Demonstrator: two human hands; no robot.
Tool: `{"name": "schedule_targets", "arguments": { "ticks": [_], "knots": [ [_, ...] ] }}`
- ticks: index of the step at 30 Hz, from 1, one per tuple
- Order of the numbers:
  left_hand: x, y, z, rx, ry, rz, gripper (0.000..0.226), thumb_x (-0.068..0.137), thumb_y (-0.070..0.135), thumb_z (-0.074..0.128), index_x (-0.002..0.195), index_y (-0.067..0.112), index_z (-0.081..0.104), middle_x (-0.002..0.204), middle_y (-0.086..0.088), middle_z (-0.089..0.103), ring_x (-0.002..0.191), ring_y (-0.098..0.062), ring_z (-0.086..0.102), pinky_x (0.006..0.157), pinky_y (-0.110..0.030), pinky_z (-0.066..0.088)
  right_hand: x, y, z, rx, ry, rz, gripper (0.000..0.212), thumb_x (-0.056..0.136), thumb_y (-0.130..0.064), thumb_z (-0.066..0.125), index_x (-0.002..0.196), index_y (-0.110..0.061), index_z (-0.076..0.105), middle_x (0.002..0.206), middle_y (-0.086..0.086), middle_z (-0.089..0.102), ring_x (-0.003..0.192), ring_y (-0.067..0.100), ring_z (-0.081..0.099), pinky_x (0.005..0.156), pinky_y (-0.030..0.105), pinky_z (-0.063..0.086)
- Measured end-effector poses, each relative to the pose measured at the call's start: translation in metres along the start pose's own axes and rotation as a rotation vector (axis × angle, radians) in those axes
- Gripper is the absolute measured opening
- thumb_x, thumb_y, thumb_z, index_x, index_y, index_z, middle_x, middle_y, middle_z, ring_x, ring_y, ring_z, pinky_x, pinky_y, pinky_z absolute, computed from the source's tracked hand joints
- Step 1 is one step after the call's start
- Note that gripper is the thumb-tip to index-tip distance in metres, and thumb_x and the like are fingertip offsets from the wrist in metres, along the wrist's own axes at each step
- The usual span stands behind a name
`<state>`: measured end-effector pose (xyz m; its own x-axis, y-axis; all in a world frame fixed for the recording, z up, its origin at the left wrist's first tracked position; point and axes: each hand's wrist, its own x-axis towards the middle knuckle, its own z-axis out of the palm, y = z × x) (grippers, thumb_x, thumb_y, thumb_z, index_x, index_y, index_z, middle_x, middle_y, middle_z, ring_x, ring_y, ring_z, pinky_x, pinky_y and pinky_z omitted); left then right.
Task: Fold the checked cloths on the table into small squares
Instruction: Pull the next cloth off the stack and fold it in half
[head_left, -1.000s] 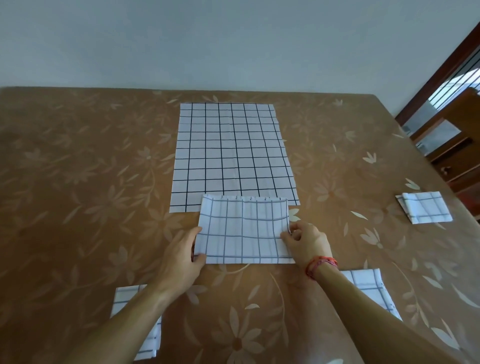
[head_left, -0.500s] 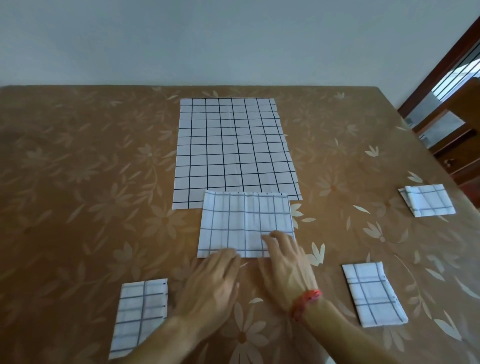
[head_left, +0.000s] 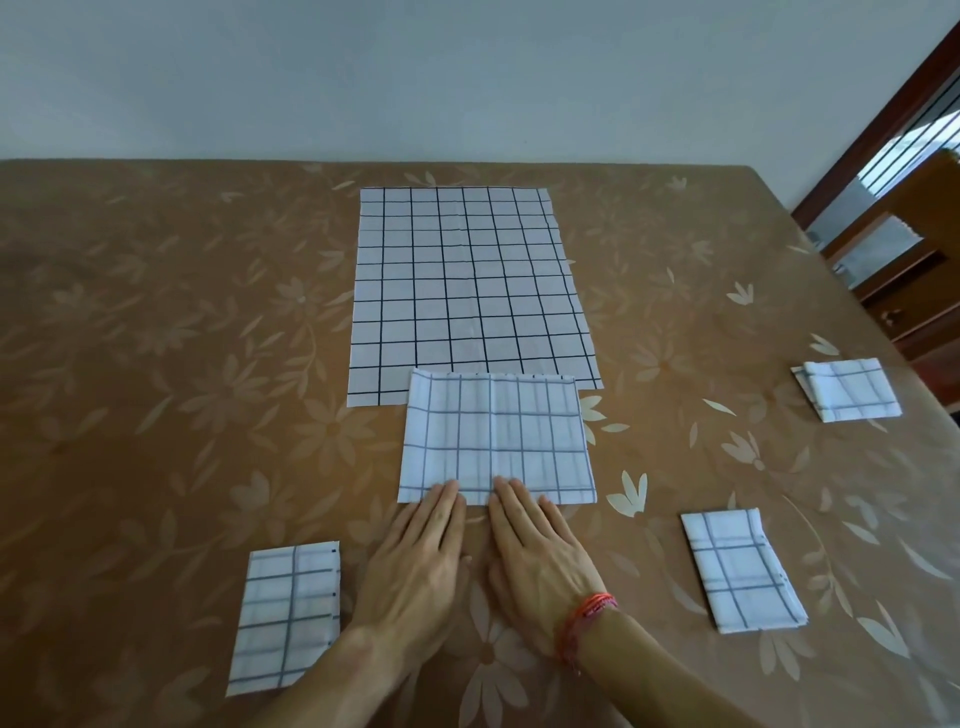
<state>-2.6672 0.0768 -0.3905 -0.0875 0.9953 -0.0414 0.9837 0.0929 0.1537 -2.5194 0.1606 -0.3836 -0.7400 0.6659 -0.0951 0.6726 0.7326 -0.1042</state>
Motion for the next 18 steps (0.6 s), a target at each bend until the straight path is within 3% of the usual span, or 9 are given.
{"name": "schedule_targets", "arguments": {
  "ticks": [5,11,14,17,18],
  "knots": [
    [-0.011,-0.014,-0.003,0.015,-0.024,-0.106,0.059,0.096,0.038,0.032,0.138,-0.002,0.049,0.148,-0.017,0.042,0.139,-0.026,0.039,0.109,-0.039,0.023,0.001,-0.001,0.0,-0.019,-0.042,0.023,0.059,0.089,-0.038,0.035,0.132,-0.004,0.057,0.142,0.01,0.051,0.131,0.024,0.048,0.101,0.045,0.046],
    [-0.015,-0.015,0.004,-0.022,-0.017,-0.128,0.057,0.097,0.034,0.031,0.14,-0.001,0.045,0.151,-0.015,0.038,0.14,-0.024,0.036,0.109,-0.037,0.022,0.006,-0.02,-0.001,0.013,-0.008,0.104,0.06,0.09,-0.037,0.032,0.126,0.002,0.061,0.135,0.017,0.055,0.126,0.028,0.054,0.102,0.042,0.044],
    [-0.013,-0.015,-0.001,-0.043,-0.056,-0.158,0.06,0.096,0.035,0.024,0.141,0.0,0.043,0.152,-0.015,0.035,0.142,-0.024,0.033,0.116,-0.038,0.031,0.009,-0.037,-0.003,0.033,0.03,0.026,0.059,0.095,-0.037,0.028,0.133,0.002,0.054,0.14,0.019,0.05,0.131,0.029,0.047,0.105,0.043,0.04],
    [-0.013,-0.015,-0.005,-0.096,-0.087,-0.136,0.068,0.09,0.033,0.002,0.151,0.005,0.015,0.161,-0.01,0.005,0.149,-0.021,0.002,0.119,-0.038,0.005,0.012,-0.048,-0.006,0.05,-0.013,-0.068,0.06,0.093,-0.034,0.032,0.143,-0.003,0.042,0.149,0.016,0.039,0.14,0.027,0.035,0.113,0.043,0.025],
    [-0.013,-0.015,-0.004,-0.104,-0.081,-0.138,0.068,0.09,0.032,0.002,0.152,0.006,0.015,0.161,-0.01,0.005,0.149,-0.021,0.001,0.118,-0.037,0.002,0.013,-0.048,-0.005,0.057,-0.027,-0.074,0.06,0.095,-0.034,0.03,0.146,-0.004,0.036,0.153,0.016,0.032,0.143,0.027,0.029,0.114,0.043,0.018]
  ]
}}
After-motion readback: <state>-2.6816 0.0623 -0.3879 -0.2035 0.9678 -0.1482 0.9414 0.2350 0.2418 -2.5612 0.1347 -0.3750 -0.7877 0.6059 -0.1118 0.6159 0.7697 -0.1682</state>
